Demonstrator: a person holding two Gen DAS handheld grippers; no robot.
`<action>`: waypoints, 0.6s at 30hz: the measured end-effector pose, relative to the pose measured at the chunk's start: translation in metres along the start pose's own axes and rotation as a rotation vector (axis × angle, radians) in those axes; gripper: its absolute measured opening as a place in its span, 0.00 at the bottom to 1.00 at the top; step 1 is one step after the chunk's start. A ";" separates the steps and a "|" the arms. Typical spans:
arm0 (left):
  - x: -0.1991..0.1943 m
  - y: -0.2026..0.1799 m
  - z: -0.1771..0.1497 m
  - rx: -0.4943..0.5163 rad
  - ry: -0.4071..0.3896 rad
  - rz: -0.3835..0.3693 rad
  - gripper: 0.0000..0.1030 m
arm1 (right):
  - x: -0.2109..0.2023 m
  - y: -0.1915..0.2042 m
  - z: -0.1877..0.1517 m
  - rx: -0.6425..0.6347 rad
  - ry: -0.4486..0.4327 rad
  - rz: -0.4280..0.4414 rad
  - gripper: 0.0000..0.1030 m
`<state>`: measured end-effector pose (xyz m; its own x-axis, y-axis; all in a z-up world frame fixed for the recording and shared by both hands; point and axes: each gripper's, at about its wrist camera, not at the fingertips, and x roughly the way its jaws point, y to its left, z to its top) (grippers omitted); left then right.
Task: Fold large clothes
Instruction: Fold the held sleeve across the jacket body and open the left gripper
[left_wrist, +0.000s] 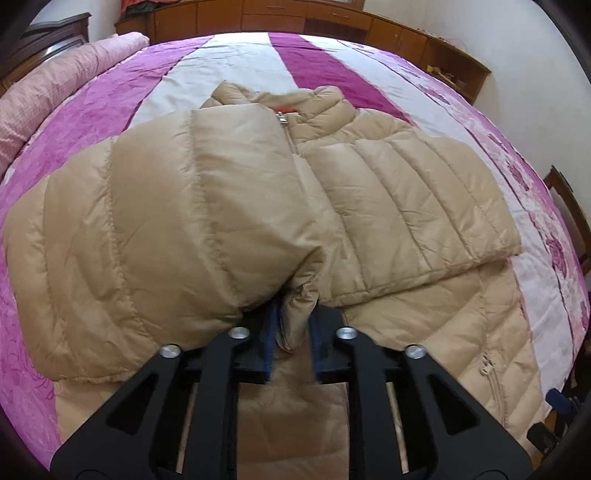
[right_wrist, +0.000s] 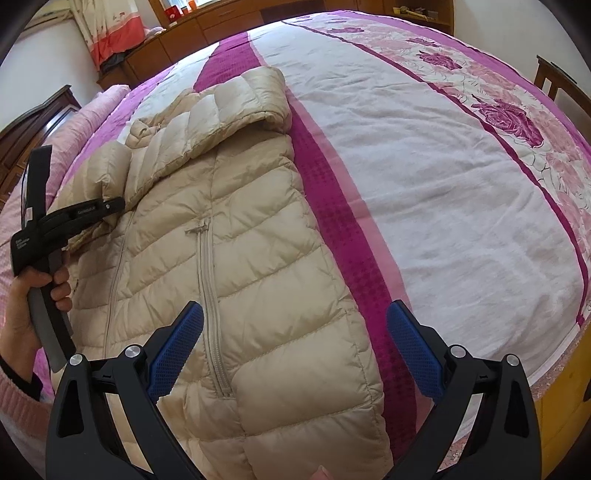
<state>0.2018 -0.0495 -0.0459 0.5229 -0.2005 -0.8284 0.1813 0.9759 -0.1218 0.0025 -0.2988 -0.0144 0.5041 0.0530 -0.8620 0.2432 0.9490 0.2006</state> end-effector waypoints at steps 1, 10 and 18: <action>-0.004 -0.002 -0.001 0.006 0.005 -0.017 0.34 | 0.000 0.000 0.000 0.000 -0.002 -0.001 0.93; -0.039 -0.008 -0.016 0.022 0.031 -0.003 0.61 | -0.005 0.005 0.000 -0.013 -0.011 0.004 0.93; -0.083 0.019 -0.039 -0.034 0.013 0.019 0.61 | -0.013 0.022 0.003 -0.055 -0.026 0.024 0.93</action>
<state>0.1288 -0.0108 -0.0006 0.5149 -0.1808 -0.8380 0.1431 0.9819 -0.1240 0.0044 -0.2792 0.0025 0.5310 0.0685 -0.8446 0.1852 0.9633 0.1946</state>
